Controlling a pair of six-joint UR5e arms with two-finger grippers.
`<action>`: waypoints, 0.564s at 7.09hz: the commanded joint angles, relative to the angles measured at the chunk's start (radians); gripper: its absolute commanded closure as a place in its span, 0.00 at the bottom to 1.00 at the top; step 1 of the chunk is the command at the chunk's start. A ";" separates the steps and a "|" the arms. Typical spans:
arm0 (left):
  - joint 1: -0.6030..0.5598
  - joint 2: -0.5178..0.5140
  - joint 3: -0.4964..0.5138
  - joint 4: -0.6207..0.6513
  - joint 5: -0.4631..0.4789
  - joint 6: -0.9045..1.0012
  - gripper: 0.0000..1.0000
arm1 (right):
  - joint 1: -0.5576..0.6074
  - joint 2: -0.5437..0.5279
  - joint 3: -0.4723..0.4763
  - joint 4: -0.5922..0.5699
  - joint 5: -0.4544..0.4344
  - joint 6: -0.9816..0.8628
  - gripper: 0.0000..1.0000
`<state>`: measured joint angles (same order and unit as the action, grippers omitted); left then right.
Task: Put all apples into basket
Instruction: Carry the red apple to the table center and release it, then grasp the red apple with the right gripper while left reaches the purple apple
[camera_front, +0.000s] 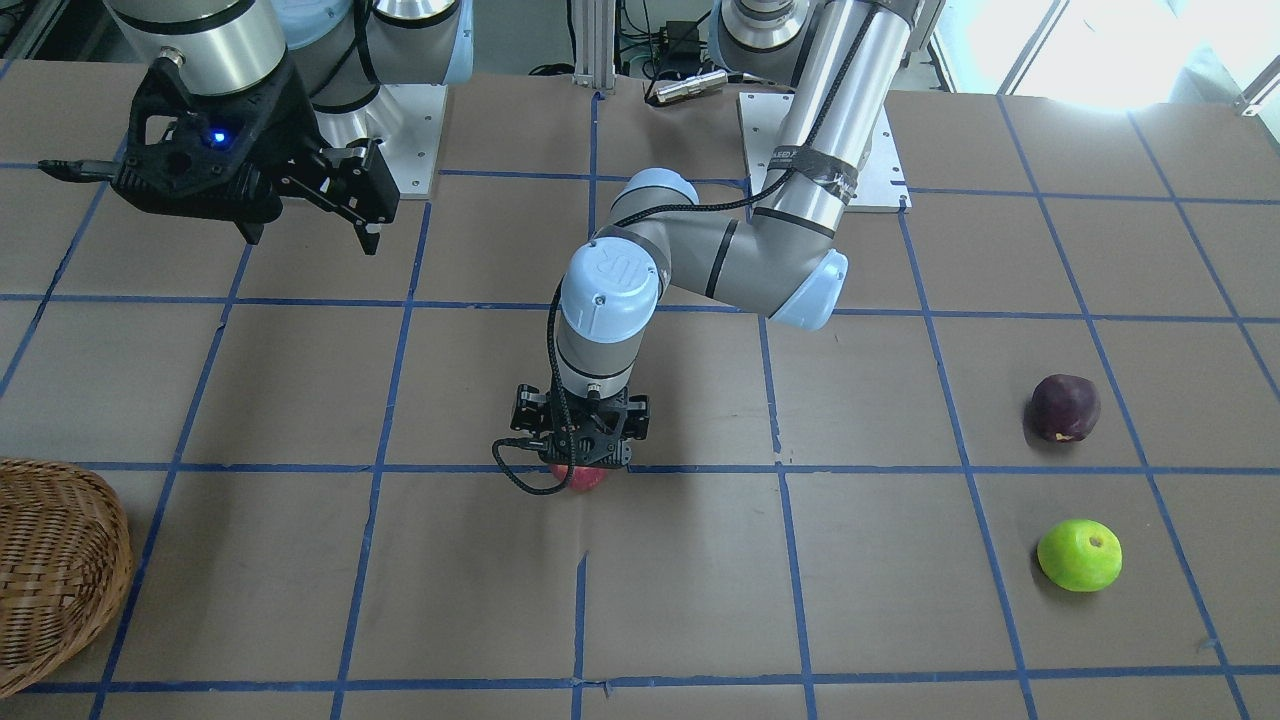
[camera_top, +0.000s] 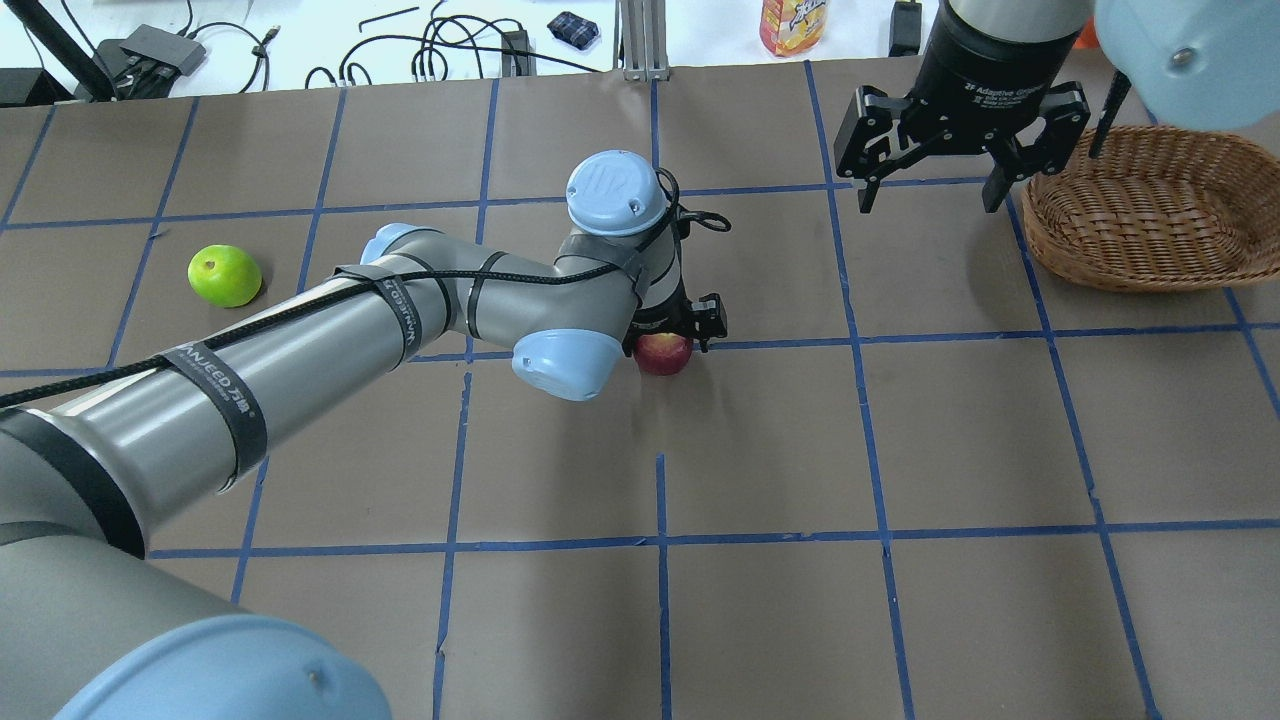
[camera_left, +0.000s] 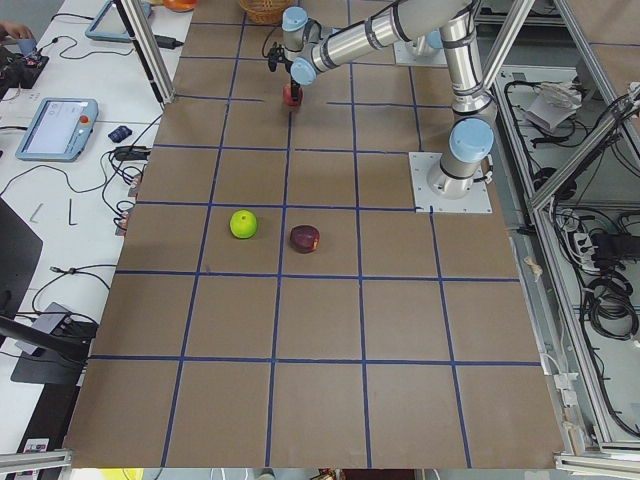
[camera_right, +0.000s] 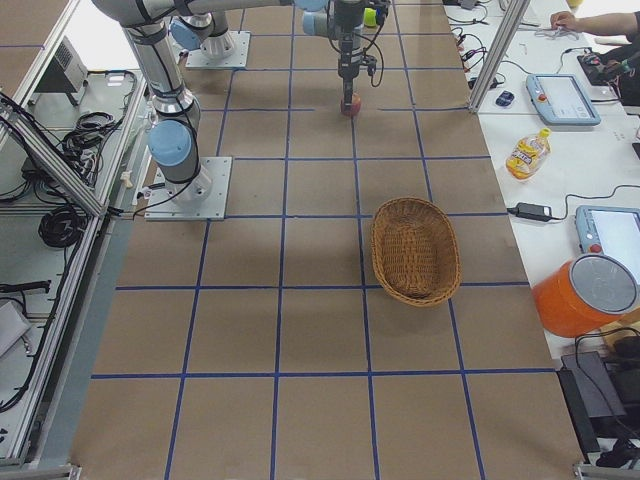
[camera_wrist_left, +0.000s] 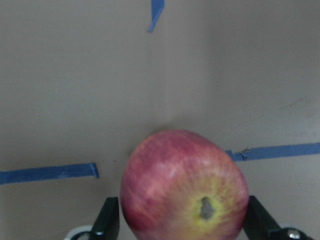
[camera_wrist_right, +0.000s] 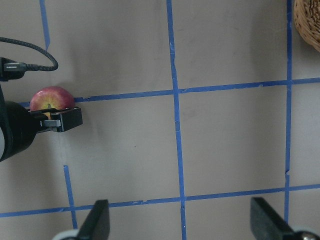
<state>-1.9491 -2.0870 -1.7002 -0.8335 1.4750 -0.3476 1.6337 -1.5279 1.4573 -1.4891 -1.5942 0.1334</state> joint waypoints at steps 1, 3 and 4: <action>0.135 0.077 0.045 -0.094 0.010 0.135 0.00 | 0.003 0.018 0.000 -0.019 -0.003 0.006 0.00; 0.307 0.154 0.022 -0.224 0.022 0.377 0.00 | 0.038 0.081 0.018 -0.067 0.000 0.148 0.00; 0.382 0.182 -0.013 -0.260 0.109 0.527 0.00 | 0.095 0.131 0.044 -0.080 -0.003 0.244 0.00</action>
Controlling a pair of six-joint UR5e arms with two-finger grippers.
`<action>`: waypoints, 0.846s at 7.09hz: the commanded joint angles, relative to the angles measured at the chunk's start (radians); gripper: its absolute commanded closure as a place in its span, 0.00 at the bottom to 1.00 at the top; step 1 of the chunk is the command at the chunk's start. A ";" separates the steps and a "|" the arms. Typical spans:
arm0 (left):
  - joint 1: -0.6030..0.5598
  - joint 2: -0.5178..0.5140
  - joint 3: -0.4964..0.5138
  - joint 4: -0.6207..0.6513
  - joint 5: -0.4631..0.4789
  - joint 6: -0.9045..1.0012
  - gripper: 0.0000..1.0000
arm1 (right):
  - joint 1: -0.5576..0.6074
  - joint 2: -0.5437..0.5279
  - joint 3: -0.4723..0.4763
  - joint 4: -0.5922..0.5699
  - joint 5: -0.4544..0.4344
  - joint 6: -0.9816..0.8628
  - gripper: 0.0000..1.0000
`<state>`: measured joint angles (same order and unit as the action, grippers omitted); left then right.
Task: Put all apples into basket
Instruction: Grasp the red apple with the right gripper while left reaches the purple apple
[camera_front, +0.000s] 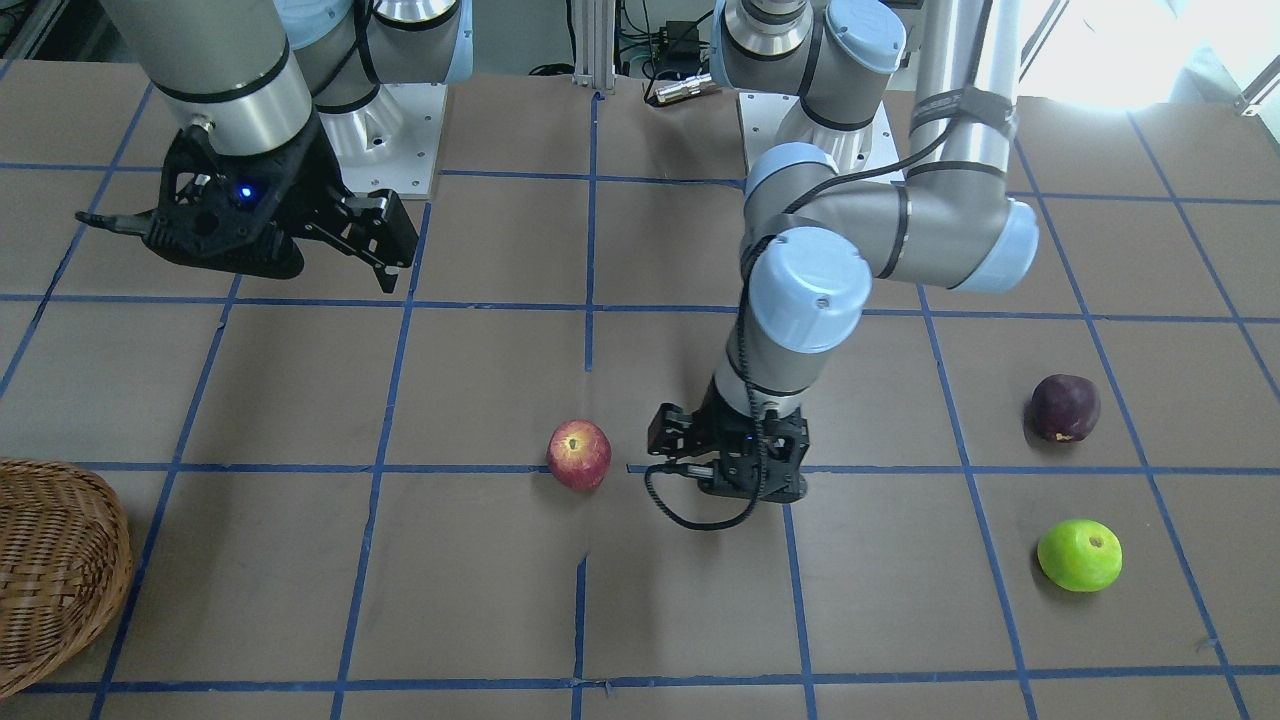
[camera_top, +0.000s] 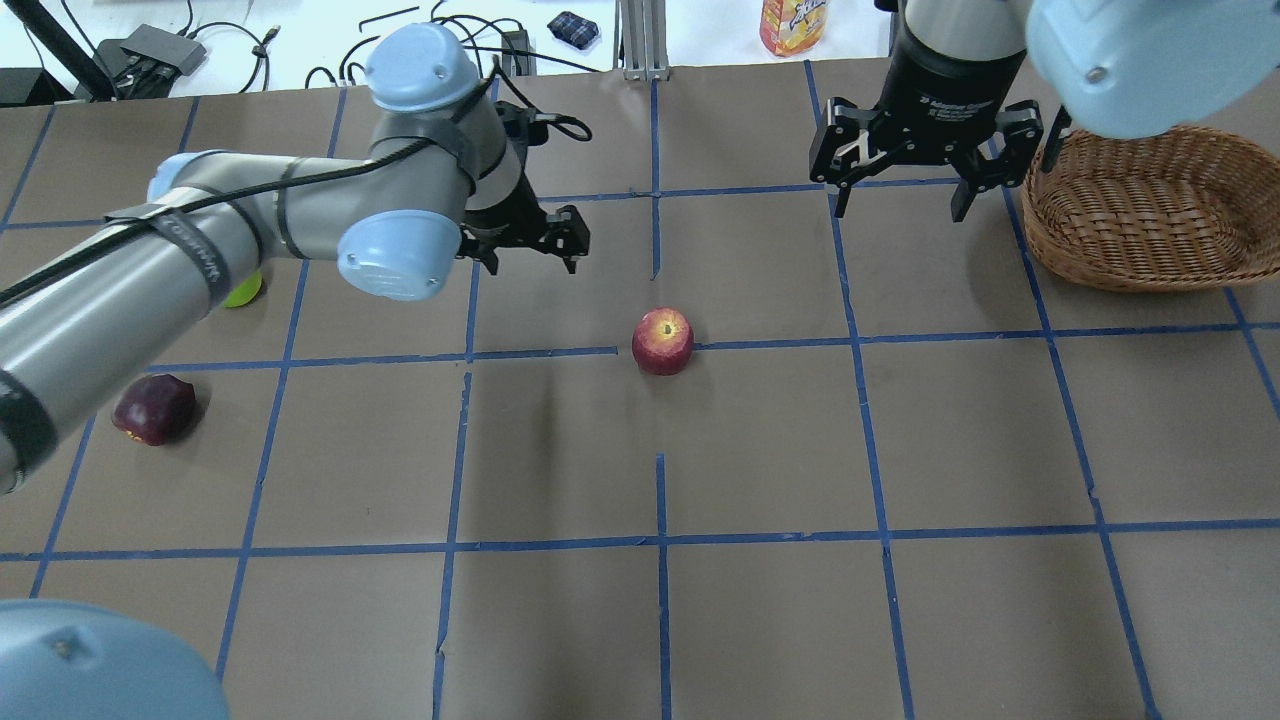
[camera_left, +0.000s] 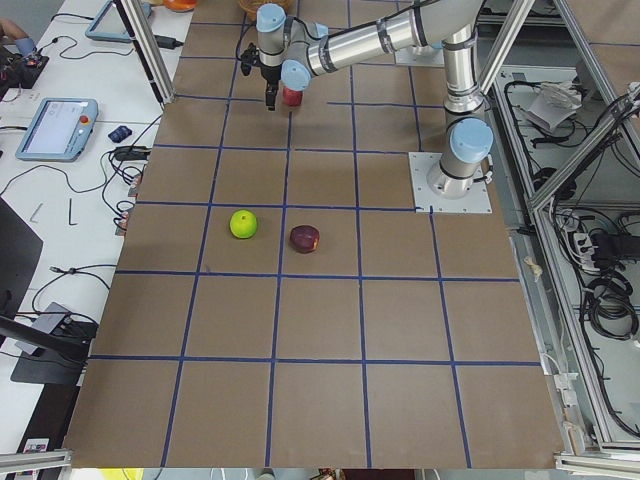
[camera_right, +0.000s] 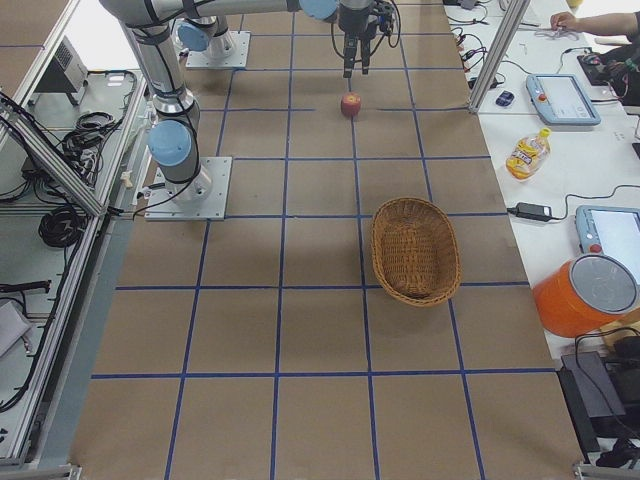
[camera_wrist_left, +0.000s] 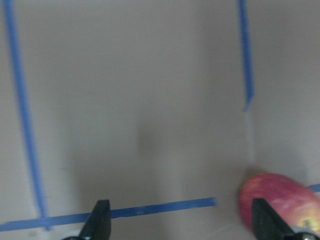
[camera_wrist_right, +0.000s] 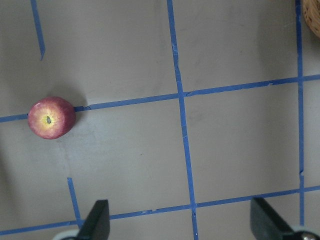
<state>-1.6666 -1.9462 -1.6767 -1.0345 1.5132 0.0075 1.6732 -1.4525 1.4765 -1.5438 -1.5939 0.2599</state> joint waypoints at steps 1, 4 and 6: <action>0.166 0.090 -0.053 -0.073 0.163 0.262 0.00 | 0.119 0.113 0.047 -0.083 -0.001 0.183 0.00; 0.451 0.139 -0.143 -0.079 0.280 0.693 0.00 | 0.269 0.335 0.067 -0.472 -0.003 0.226 0.00; 0.684 0.097 -0.205 -0.027 0.181 0.898 0.00 | 0.270 0.363 0.125 -0.548 -0.011 0.220 0.00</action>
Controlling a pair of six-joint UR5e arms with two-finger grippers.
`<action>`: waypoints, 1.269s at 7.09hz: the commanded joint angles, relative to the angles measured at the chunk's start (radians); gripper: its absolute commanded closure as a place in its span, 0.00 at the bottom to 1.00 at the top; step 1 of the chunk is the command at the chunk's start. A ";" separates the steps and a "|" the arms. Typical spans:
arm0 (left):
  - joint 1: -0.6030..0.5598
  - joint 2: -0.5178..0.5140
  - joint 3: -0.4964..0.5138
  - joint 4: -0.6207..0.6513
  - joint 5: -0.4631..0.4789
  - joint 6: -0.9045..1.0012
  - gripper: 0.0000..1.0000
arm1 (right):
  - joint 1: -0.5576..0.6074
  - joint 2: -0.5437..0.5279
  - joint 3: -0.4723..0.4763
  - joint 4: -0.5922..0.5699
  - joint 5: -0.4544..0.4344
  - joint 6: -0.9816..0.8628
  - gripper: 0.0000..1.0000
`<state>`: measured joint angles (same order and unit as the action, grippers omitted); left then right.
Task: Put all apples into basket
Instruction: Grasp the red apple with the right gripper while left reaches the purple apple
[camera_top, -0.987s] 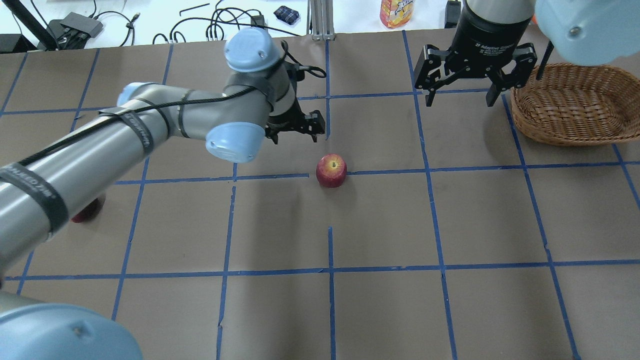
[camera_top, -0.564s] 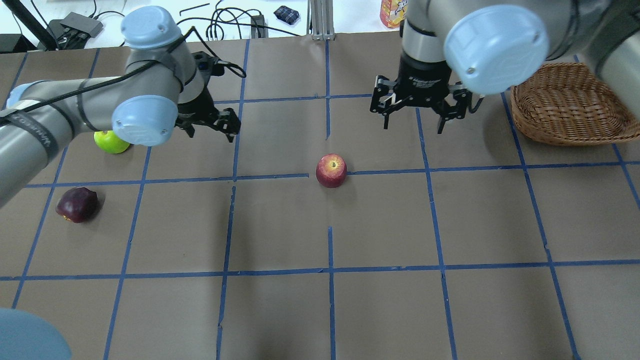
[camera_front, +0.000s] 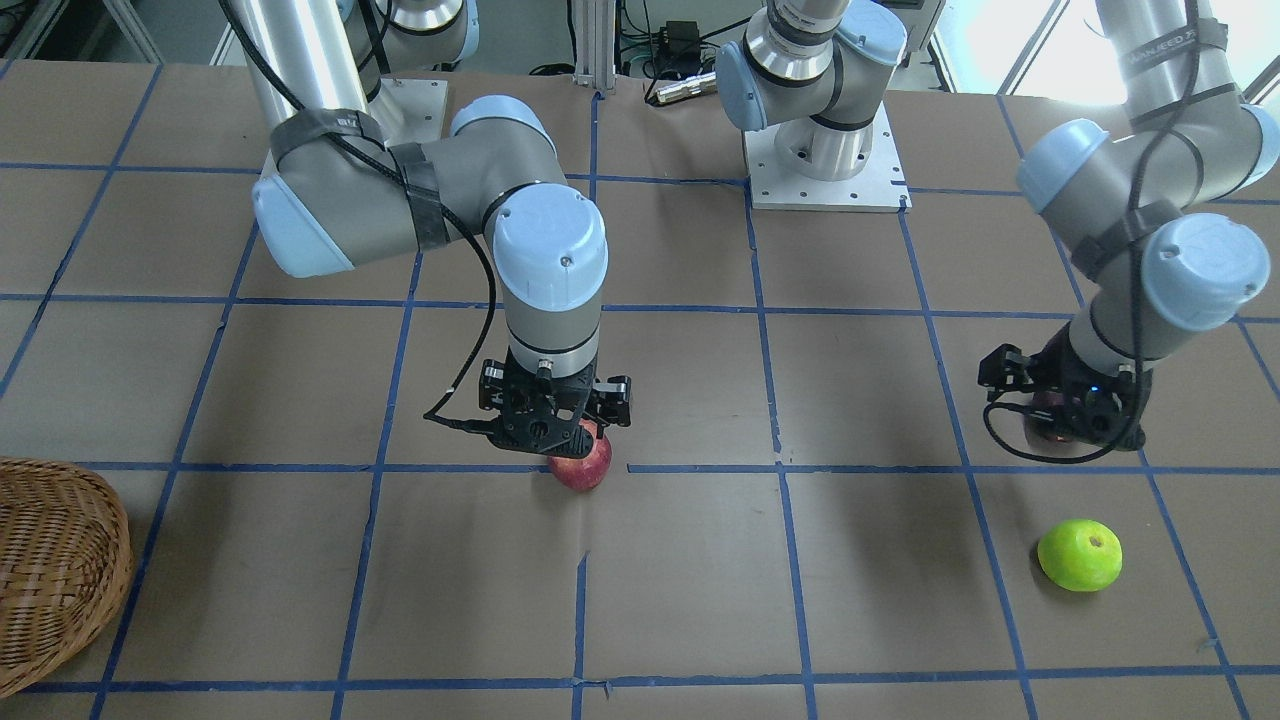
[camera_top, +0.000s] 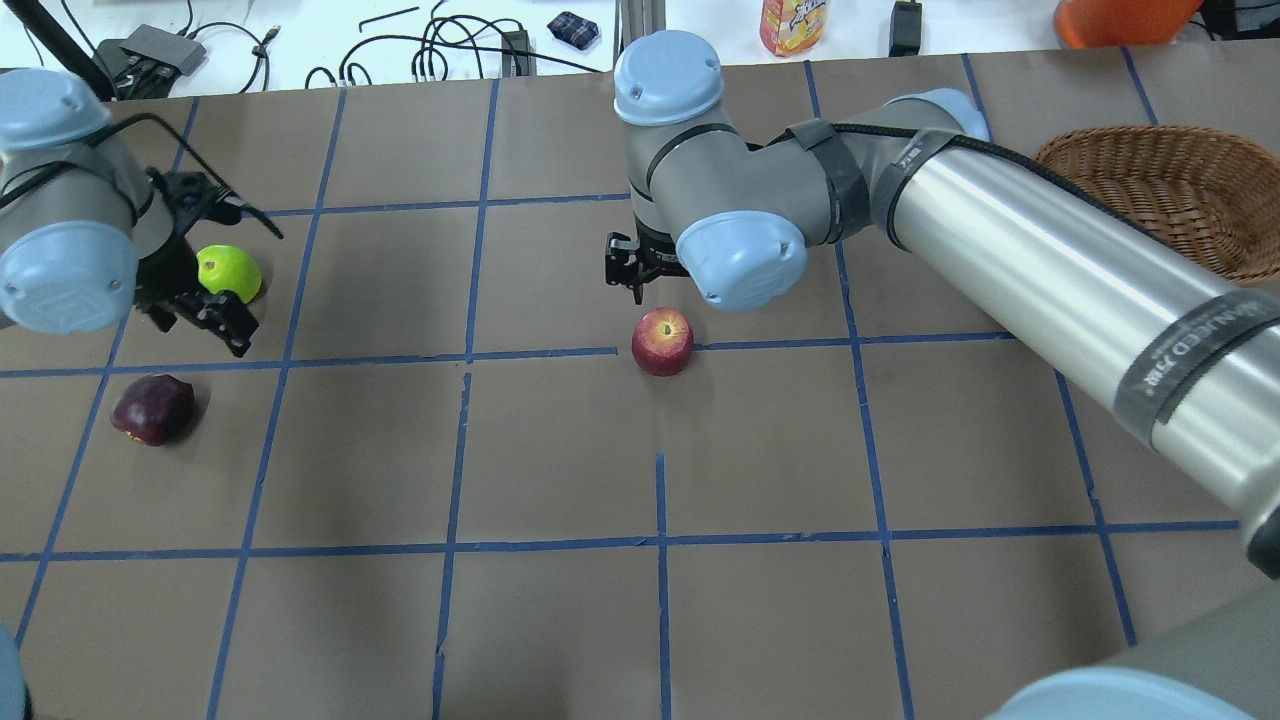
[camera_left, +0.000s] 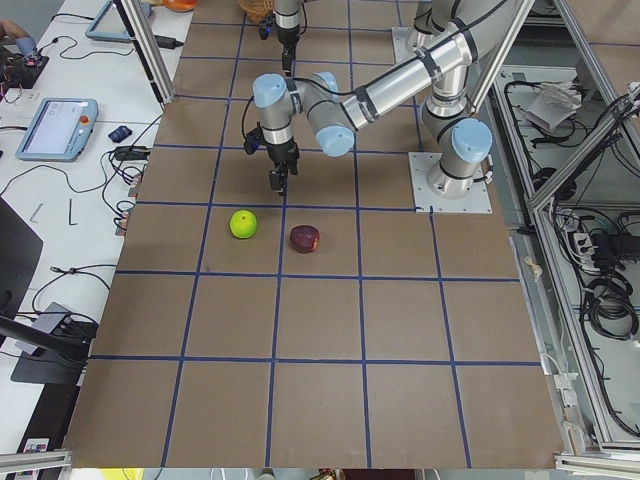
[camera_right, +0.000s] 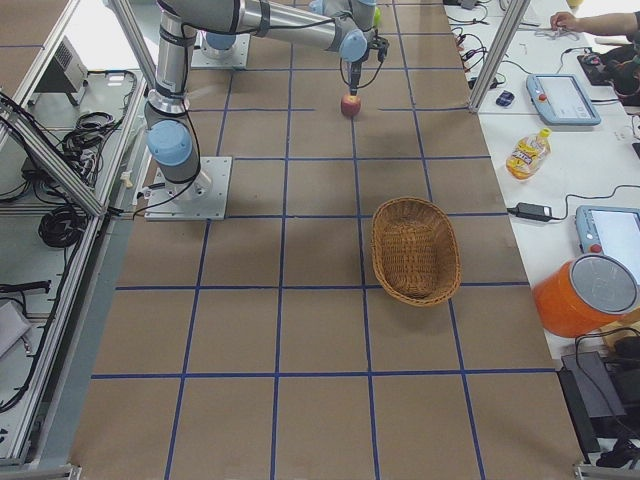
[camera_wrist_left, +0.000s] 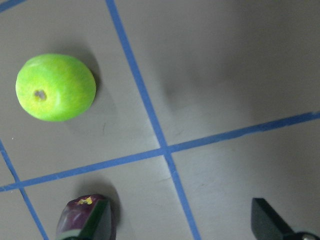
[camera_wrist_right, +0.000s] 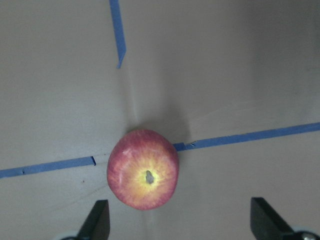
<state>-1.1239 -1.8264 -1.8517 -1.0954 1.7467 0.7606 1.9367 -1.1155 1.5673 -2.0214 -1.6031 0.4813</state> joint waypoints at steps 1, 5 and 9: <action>0.195 -0.034 -0.035 0.052 -0.056 0.228 0.00 | 0.007 0.051 0.078 -0.206 0.006 -0.003 0.00; 0.213 -0.114 -0.044 0.095 -0.056 0.232 0.00 | 0.007 0.074 0.114 -0.249 0.011 -0.029 0.41; 0.182 -0.098 -0.012 0.038 -0.075 0.221 0.76 | -0.024 0.007 0.025 -0.155 0.019 -0.052 0.79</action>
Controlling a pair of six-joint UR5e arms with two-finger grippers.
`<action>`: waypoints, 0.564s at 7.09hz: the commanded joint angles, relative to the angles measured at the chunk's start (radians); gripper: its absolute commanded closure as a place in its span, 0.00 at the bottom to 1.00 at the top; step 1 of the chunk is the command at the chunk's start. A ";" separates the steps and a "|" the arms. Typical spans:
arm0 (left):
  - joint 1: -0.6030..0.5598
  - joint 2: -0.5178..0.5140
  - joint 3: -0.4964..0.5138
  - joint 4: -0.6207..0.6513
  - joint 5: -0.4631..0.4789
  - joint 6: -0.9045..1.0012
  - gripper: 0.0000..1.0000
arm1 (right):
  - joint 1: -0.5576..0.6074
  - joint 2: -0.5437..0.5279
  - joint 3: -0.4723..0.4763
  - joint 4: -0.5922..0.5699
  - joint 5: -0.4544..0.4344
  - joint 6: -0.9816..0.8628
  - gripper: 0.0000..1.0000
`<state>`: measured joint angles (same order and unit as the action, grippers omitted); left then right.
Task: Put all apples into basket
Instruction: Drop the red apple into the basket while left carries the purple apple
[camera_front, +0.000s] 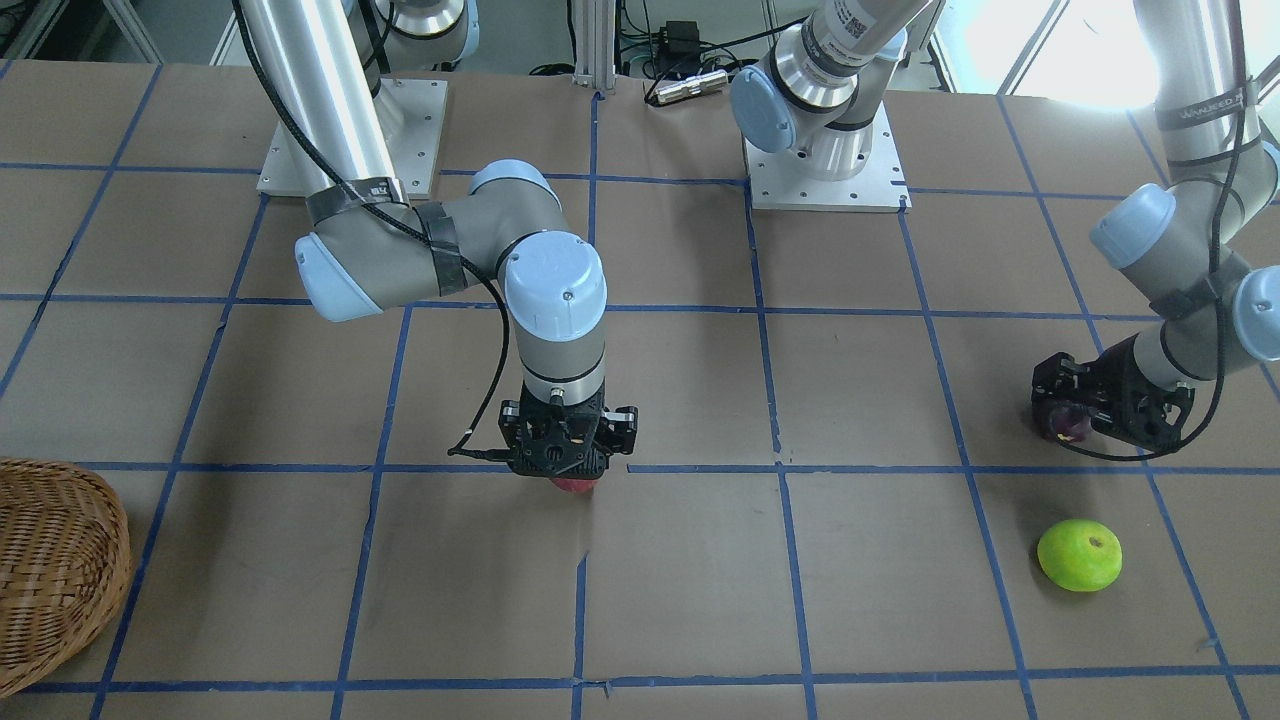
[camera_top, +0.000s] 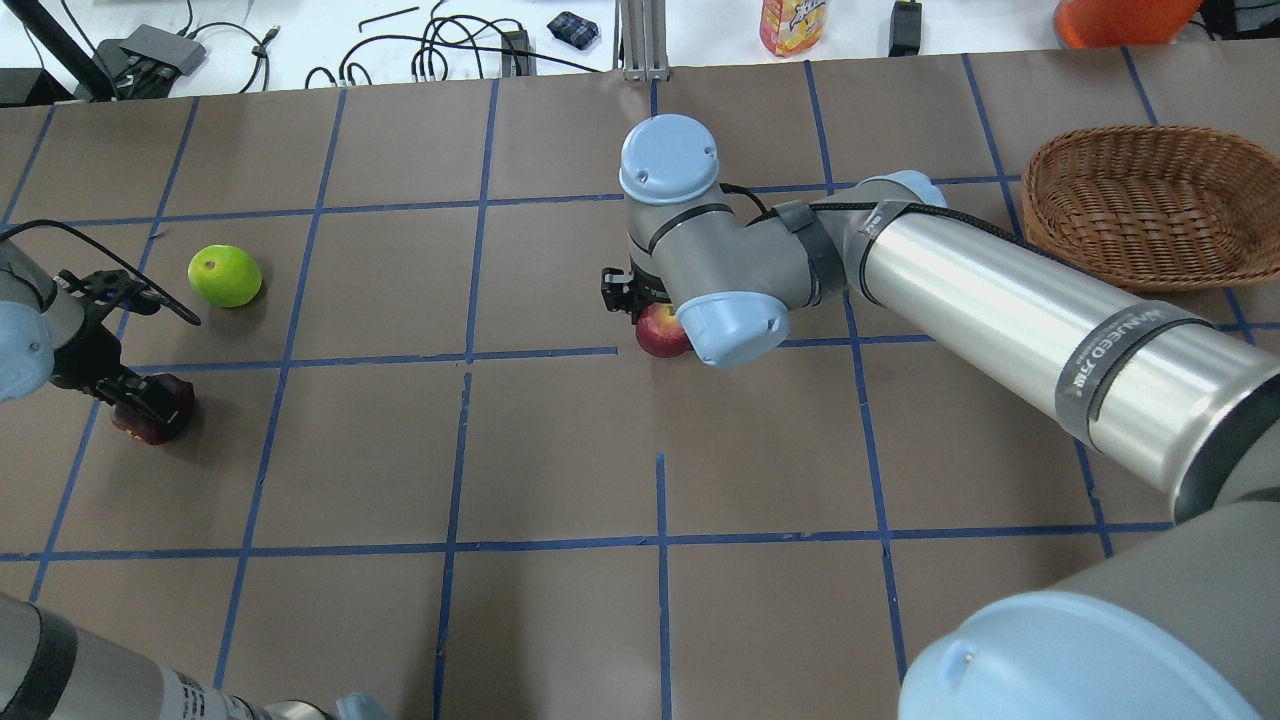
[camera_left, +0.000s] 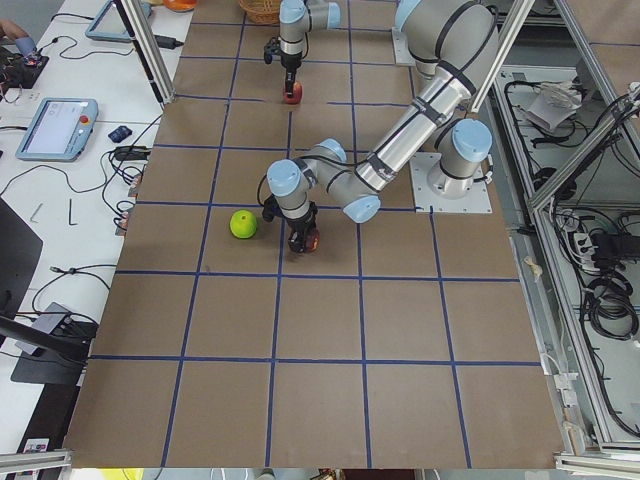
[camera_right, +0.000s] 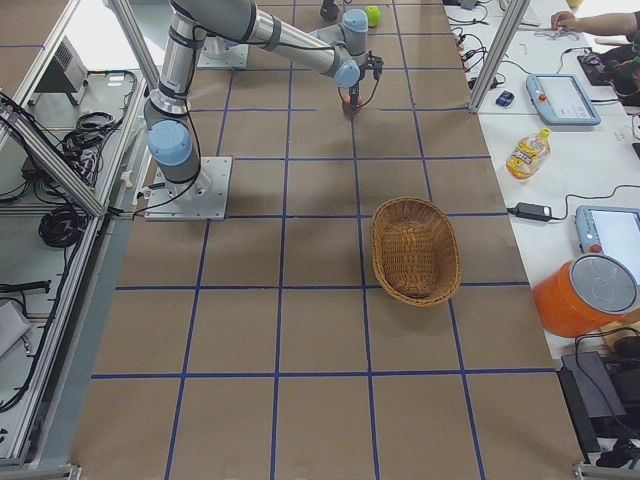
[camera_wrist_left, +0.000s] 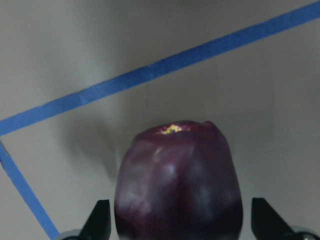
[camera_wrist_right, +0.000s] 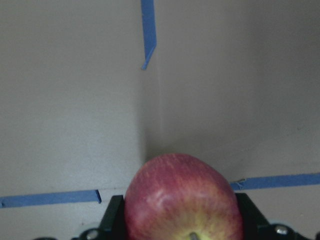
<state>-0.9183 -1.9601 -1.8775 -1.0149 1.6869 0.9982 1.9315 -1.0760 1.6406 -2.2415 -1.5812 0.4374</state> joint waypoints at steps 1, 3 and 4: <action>-0.080 0.073 0.081 -0.113 -0.035 -0.044 0.76 | -0.064 -0.048 -0.098 0.118 -0.010 -0.012 0.82; -0.361 0.099 0.213 -0.294 -0.089 -0.366 0.76 | -0.208 -0.059 -0.203 0.276 0.001 -0.098 0.84; -0.520 0.104 0.221 -0.301 -0.210 -0.509 0.76 | -0.285 -0.062 -0.241 0.336 -0.003 -0.193 0.87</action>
<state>-1.2428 -1.8684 -1.6956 -1.2625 1.5874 0.6863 1.7448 -1.1316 1.4575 -1.9963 -1.5826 0.3439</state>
